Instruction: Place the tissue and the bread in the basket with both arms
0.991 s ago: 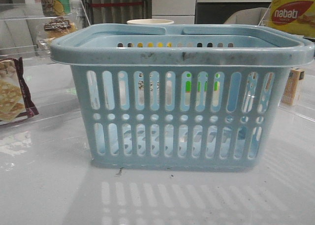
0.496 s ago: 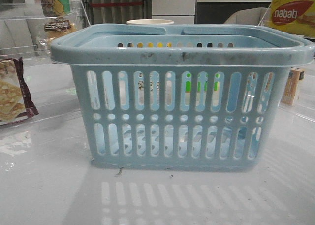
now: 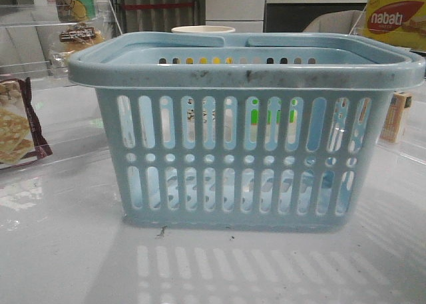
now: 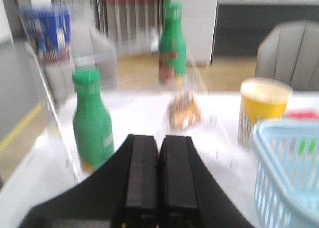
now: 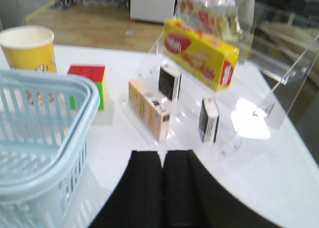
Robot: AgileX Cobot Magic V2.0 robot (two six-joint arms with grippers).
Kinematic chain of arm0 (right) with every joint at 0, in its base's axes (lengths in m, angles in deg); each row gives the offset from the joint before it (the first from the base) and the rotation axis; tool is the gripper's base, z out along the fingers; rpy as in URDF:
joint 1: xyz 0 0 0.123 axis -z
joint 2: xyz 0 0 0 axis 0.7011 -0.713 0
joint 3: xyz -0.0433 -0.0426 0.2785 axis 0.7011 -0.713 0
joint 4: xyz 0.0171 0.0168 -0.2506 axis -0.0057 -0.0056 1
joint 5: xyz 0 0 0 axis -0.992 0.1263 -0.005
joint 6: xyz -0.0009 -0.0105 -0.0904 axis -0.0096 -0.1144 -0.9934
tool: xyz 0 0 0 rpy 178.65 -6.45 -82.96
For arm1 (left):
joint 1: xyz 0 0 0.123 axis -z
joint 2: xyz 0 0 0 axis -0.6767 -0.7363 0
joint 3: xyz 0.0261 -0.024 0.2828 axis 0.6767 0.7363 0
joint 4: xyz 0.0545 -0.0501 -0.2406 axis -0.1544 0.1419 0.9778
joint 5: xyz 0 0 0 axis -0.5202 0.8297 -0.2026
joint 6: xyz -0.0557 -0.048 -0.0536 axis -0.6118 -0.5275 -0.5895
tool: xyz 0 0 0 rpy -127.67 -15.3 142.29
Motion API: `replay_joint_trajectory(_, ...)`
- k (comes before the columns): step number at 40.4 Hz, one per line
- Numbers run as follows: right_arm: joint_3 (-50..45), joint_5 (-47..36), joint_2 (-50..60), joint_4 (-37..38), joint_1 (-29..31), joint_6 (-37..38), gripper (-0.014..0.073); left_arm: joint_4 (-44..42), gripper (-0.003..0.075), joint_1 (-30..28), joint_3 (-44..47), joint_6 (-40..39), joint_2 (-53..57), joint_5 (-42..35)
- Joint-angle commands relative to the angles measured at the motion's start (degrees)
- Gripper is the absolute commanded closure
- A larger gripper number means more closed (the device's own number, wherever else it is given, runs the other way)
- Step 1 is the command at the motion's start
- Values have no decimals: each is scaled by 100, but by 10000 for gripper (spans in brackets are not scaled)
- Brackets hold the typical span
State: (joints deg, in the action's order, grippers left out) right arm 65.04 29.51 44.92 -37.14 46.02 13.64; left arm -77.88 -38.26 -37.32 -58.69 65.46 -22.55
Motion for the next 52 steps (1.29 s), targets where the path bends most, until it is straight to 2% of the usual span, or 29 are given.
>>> replay_joint_trajectory(1, 203, -47, -398, -3, -4, -39, 538, 70, 629, 8, -150, -42, -358, 163)
replay_joint_trajectory(12, 203, 467, -1169, -3, -4, -39, 537, 70, 629, 8, 141, -42, -890, 365)
replay_joint_trajectory(15, 203, 481, -1317, -3, -4, -39, 517, 70, 608, 8, 193, -29, -1001, 365)
replay_joint_trajectory(17, 203, 495, -1410, -3, -4, -39, 443, 70, 552, 8, 194, 121, -1075, 389)
replay_joint_trajectory(23, 203, 499, -1676, -3, -4, -39, 130, 70, 262, 8, 194, 229, -1192, 389)
replay_joint_trajectory(26, 203, 499, -1811, -3, -4, -39, 49, 82, 195, 8, 194, 229, -1228, 389)
replay_joint_trajectory(31, 203, 414, -2088, -3, -4, -39, 43, 334, 192, 98, 194, 305, -1292, 365)
replay_joint_trajectory(39, 416, 175, -2766, 89, 145, 59, 43, 438, 192, 869, 194, 522, -1432, 242)
replay_joint_trajectory(45, 1074, 188, -3441, 89, 726, 59, 43, 403, 192, 1515, 194, 555, -1483, 242)
replay_joint_trajectory(52, 2013, 247, -4282, 89, 1034, 27, 43, 403, 192, 1838, 194, 555, -1496, 242)
